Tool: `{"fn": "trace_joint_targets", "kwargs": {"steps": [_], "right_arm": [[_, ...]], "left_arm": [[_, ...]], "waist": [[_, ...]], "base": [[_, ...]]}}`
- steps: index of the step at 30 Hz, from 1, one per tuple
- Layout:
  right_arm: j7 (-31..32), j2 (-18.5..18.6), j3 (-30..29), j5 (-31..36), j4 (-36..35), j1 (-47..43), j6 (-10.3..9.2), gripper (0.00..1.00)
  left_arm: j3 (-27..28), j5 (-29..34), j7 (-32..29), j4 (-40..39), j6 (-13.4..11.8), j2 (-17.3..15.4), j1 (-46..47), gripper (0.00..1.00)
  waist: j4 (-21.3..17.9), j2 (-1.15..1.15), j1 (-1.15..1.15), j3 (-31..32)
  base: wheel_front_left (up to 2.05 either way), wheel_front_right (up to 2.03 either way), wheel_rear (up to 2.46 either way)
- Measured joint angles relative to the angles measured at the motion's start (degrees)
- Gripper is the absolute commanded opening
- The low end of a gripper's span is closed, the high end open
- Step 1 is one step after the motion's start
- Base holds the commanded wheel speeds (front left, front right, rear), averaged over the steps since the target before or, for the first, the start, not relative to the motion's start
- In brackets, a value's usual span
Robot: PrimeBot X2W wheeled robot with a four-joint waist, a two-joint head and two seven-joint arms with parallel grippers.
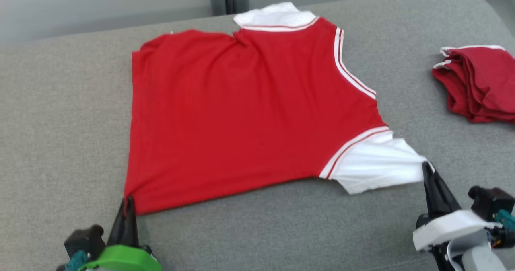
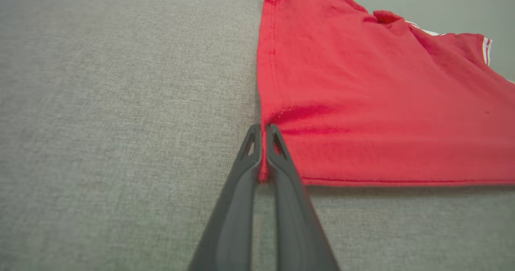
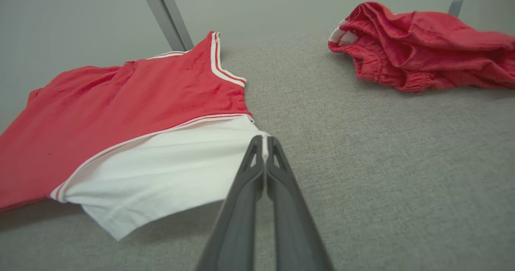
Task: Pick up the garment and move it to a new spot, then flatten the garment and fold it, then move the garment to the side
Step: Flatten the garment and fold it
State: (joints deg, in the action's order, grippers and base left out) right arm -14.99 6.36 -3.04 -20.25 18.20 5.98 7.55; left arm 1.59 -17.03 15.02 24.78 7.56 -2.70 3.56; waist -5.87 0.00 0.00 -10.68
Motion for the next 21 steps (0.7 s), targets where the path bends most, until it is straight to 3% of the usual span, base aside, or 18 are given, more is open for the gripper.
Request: {"fn": "trace_joint_targets", "kwargs": {"steps": [13, 21], "right_arm": [[0.00, -0.37, 0.13, -1.93, -0.79, -10.68, -0.01, 0.00], [0.00, -0.53, -0.80, -2.41, -4.01, -5.22, -0.02, 0.00]], "left_arm": [[-5.72, -2.41, 0.00, -6.49, -0.05, -0.03, -11.27, 0.00], [-5.68, -1.51, 0.00, -10.37, -0.25, -0.04, -7.15, 0.00]], "waist": [[1.74, 0.00, 0.00, 6.19], [1.96, 0.00, 0.00, 4.17]], "base": [[0.00, 0.00, 0.00], [0.00, 0.00, 0.00]]}}
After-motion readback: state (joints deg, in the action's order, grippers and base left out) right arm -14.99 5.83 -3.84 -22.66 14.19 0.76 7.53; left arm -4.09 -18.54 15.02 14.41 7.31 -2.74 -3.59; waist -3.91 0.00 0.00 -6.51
